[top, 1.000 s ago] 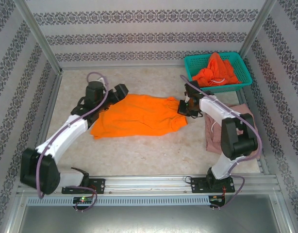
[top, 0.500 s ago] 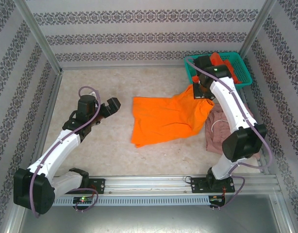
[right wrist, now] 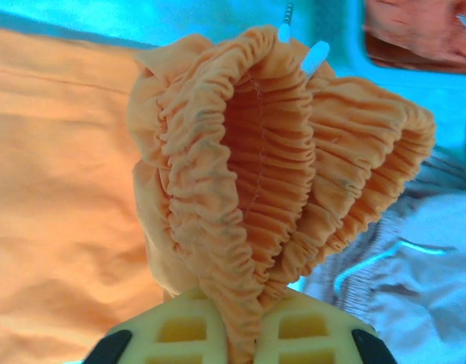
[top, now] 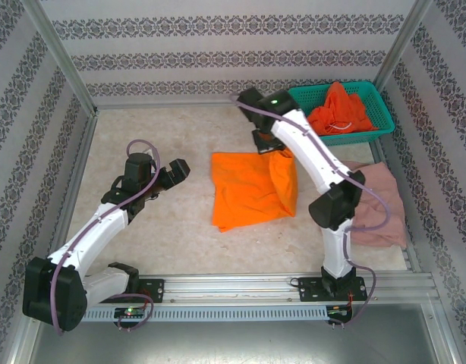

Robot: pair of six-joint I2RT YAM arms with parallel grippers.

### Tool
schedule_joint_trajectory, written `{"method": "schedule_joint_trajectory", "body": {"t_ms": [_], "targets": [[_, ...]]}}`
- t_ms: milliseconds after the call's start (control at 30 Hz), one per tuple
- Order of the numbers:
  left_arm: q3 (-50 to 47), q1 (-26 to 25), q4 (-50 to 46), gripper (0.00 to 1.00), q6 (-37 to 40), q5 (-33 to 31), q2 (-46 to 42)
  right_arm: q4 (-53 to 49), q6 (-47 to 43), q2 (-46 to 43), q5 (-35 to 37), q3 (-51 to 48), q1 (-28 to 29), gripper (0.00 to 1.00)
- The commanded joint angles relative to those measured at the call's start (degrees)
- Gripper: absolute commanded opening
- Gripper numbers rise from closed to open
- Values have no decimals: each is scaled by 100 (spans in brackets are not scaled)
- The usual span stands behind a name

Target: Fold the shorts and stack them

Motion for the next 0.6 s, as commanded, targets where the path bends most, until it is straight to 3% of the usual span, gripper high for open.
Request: {"method": "schedule_joint_trajectory", "body": {"t_ms": [0,67,167,267,400,567], "targets": [[-67,76,273,100,-152,122,57,14,445,585,-733,412,426,28],[-60,72,291,100,-201,133,41,509,455,761,-1764,572,562,50],[-107,96,382,100,-336,178,-33,1808,737,387,-3602,237,507,74],[-122,99,485,100,-490,272,-86,3427,1372,-504,-4482,-910,285,87],[-129,106,720,100,-718,453,-73,4616,1873,-1379,-4491,-2572,-104,91],[-72,102,1028,100,-983,833,154,5437,2194,-1655,-4657,-4024,-371,92]]}}
